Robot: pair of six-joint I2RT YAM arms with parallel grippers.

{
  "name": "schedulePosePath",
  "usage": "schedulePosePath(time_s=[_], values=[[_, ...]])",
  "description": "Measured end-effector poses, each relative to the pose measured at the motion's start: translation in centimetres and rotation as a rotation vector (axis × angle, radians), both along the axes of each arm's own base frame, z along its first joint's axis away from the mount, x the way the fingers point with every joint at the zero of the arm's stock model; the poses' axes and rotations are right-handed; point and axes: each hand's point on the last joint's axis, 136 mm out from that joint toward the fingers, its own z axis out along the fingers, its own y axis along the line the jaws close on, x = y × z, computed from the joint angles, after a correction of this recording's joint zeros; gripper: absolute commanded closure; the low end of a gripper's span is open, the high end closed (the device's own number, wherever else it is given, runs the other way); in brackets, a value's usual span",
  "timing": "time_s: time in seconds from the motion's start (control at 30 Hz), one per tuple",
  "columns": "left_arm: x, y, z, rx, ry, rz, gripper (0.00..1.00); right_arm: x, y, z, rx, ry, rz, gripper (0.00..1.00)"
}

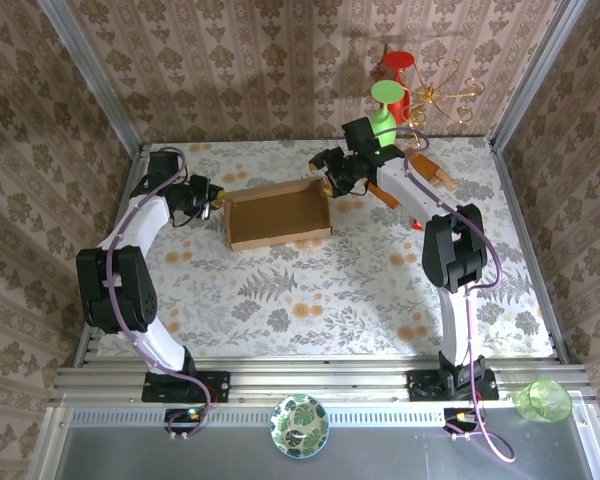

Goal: Fold the paper box

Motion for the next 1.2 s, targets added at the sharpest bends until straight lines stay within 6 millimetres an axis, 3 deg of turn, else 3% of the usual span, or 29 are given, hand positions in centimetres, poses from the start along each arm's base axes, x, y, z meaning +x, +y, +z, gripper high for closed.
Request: schedulePosePath(time_s=[0.17,0.47,1.0,1.2], values=[[-0.3,0.0,-0.3,0.026,-0.007,-0.027,0.89,-0.9,-0.8,-1.0,-0.046,0.017,0.029,0.39],[-1.8,0.3,-1.7,0.132,0.006,-0.116,0.77,-4.5,-2.8,-2.9,-0.138,0.047,0.088,0.39],[-6.1,0.8,-5.0,0.385,0.065,-0.347,0.6,-8.7,-5.0,-1.6,-0.18,0.0,0.08,0.39],[-7.5,1.0,-6.7,0.438,0.084,-0.42,0.57,-10.8,-4.0,-2.4,-0.162,-0.002,0.091,0.39]])
